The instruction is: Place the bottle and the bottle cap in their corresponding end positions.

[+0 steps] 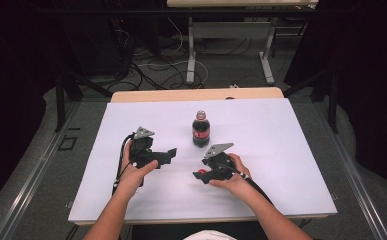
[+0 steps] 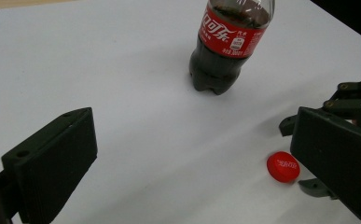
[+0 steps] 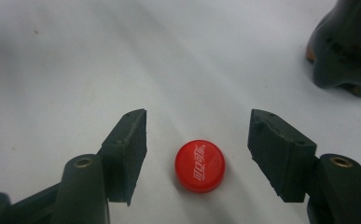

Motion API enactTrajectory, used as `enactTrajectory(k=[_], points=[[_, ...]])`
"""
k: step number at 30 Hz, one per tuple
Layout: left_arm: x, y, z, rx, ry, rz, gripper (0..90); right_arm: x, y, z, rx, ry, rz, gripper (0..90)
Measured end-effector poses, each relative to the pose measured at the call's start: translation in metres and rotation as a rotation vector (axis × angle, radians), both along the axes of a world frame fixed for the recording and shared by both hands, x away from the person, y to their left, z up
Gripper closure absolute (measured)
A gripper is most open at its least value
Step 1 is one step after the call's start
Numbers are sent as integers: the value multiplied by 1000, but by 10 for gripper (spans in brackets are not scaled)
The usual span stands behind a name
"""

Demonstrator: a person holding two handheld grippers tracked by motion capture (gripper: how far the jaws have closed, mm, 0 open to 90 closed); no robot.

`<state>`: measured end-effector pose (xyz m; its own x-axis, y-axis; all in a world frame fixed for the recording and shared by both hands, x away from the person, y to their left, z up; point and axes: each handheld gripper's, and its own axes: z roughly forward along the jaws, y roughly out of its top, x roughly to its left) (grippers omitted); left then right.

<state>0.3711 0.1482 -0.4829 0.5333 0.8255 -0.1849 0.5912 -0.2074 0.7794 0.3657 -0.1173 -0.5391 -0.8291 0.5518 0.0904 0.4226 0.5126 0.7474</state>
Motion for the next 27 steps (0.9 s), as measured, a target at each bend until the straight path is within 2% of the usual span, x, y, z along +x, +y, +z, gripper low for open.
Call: enactTrajectory(k=[1, 4, 5, 7, 8, 10, 13, 17, 21, 23, 25, 27], points=[[0, 1, 0, 8, -5, 1, 6, 1, -3, 2, 12, -13, 8, 362], [1, 3, 0, 11, 1, 2, 6, 1, -11, 9, 32, -5, -22, 346], [1, 3, 0, -4, 7, 7, 6, 2, -15, 12, 29, 0, -30, 341], [2, 5, 0, 12, 4, 9, 6, 2, -23, 16, 52, 10, -59, 342], [2, 5, -1, 7, 2, 13, 6, 3, -27, 17, 67, 3, -73, 338], [3, 7, -1, 10, 8, 15, 6, 4, -37, 21, 56, 7, -108, 288], [3, 8, -2, -1, 11, 30, 6, 8, -51, 24, 60, -23, -151, 226], [5, 11, -3, -3, 17, 39, 6, 13, -72, 28, 70, -12, -204, 191], [7, 16, -5, 6, 15, 59, 6, 18, -93, 28, 40, -22, -260, 158], [8, 19, -7, 3, 16, 73, 6, 20, -104, 26, 36, -15, -321, 149], [9, 22, -8, 4, 23, 78, 6, 23, -114, 25, 29, -34, -360, 130], [11, 24, -10, 10, 28, 90, 6, 25, -124, 23, 32, -38, -411, 62]])
